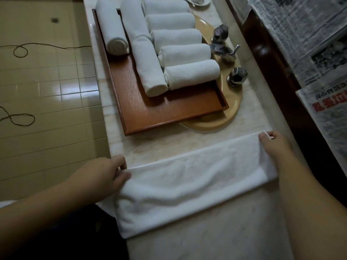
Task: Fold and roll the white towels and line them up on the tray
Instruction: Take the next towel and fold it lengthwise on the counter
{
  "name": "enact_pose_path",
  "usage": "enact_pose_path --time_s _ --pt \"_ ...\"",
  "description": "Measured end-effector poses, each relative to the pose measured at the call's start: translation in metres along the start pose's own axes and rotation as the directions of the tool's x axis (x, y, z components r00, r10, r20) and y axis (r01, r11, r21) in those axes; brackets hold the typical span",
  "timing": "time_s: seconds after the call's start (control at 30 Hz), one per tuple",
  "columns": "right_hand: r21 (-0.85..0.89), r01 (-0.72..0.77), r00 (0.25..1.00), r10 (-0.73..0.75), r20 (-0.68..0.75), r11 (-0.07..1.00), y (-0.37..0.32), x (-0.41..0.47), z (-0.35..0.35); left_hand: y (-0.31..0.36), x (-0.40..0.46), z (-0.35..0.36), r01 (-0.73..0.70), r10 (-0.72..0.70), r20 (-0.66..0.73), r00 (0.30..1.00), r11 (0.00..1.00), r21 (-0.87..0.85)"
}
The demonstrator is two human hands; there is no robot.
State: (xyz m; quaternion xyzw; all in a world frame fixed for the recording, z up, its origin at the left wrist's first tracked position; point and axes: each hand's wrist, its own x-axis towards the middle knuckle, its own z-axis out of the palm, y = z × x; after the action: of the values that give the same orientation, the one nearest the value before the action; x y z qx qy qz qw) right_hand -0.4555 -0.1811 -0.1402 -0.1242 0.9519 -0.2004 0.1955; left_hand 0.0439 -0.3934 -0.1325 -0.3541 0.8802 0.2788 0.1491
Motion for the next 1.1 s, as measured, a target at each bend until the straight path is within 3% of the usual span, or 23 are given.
enact_pose_path --time_s 0.17,0.47,0.7,0.83,0.97,1.1 --pt "-0.019 -0.019 0.999 0.019 -0.027 1.0 -0.002 0.003 -0.001 0.006 0.005 0.01 -0.085 0.085 -0.157 0.984 0.996 0.005" --pt "-0.047 -0.035 0.997 0.032 -0.07 0.998 -0.003 0.01 0.007 0.018 0.014 -0.001 0.165 -0.178 -0.076 0.981 0.974 -0.156" --pt "-0.041 -0.075 0.992 0.07 -0.108 0.996 0.0 0.018 0.014 0.02 0.023 -0.001 0.241 -0.246 -0.04 0.968 0.966 -0.093" --pt "-0.044 -0.094 0.99 0.089 -0.111 0.995 0.0 0.017 0.014 0.013 0.024 -0.006 0.279 -0.267 0.085 0.96 0.936 -0.213" --pt "-0.042 -0.102 0.989 0.097 -0.116 0.994 0.0 0.018 0.015 0.003 0.022 -0.007 0.234 -0.21 0.116 0.971 0.934 -0.271" --pt "-0.07 -0.108 0.988 0.099 -0.12 0.992 0.002 0.021 0.017 -0.004 0.012 -0.015 0.098 -0.031 0.178 0.984 0.918 -0.383"
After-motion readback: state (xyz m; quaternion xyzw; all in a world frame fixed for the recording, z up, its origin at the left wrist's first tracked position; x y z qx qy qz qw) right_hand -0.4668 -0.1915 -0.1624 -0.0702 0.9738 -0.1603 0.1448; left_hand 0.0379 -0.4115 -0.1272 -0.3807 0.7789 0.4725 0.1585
